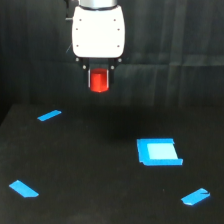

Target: Pick up the red object from the table

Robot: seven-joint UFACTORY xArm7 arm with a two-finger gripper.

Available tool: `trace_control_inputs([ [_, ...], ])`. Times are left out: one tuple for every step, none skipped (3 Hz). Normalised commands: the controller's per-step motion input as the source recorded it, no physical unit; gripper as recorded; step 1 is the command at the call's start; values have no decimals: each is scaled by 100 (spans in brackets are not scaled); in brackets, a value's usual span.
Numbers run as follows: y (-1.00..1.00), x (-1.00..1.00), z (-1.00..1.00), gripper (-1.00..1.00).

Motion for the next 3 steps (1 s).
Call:
trace_control_inputs([
  [4,-1,5,-100],
  [1,5,3,-96],
  [4,-7,4,-93],
])
